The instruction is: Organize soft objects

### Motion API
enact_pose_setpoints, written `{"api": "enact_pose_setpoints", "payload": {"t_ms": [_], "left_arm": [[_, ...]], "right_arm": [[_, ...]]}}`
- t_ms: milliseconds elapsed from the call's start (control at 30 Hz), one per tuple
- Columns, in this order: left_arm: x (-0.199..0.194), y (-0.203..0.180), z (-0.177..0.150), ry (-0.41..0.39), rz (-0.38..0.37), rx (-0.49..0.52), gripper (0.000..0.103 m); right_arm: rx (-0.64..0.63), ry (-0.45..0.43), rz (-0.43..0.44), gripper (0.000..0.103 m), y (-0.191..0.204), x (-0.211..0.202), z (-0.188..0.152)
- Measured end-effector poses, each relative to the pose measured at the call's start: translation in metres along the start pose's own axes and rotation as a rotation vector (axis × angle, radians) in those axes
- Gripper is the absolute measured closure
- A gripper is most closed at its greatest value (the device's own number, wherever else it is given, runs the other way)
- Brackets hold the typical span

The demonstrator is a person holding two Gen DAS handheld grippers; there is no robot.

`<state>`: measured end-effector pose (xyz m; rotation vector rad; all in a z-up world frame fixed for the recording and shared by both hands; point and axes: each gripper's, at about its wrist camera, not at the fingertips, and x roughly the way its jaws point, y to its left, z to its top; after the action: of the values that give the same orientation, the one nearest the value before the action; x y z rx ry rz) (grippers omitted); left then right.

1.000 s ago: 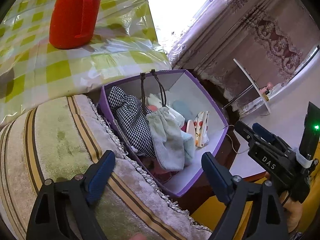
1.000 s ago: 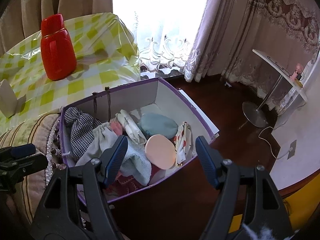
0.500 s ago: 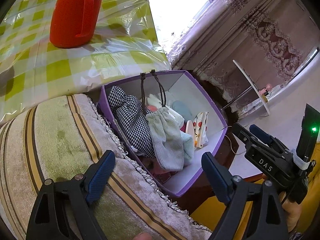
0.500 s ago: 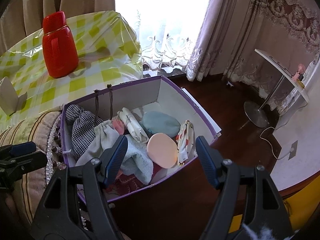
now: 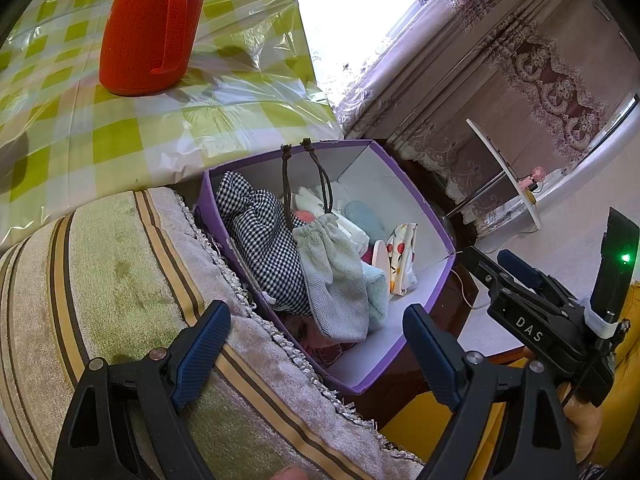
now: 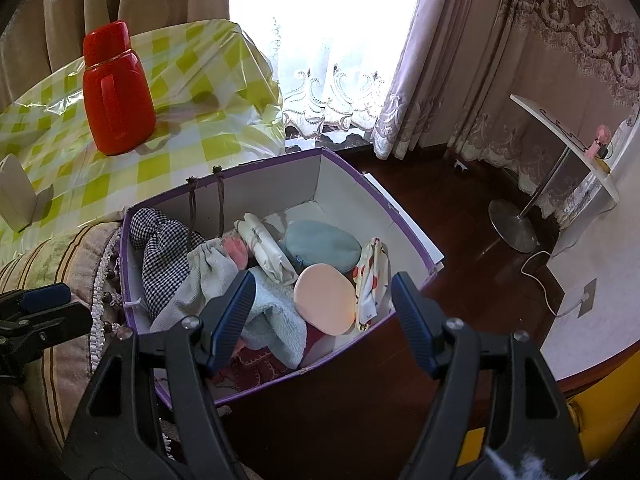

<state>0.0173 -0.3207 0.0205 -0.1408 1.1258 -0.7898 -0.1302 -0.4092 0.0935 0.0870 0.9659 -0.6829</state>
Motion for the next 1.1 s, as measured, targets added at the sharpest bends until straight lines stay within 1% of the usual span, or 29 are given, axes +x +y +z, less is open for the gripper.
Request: {"api": "enact_pose_setpoints", "payload": {"t_ms": [1100], "left_arm": [[0.0001, 0.0005, 0.0001, 0.001, 0.000, 0.000, 0.014]], "right_arm": [[0.006, 0.006, 0.002, 0.030, -0.0008, 0.0019, -0.0022]]}}
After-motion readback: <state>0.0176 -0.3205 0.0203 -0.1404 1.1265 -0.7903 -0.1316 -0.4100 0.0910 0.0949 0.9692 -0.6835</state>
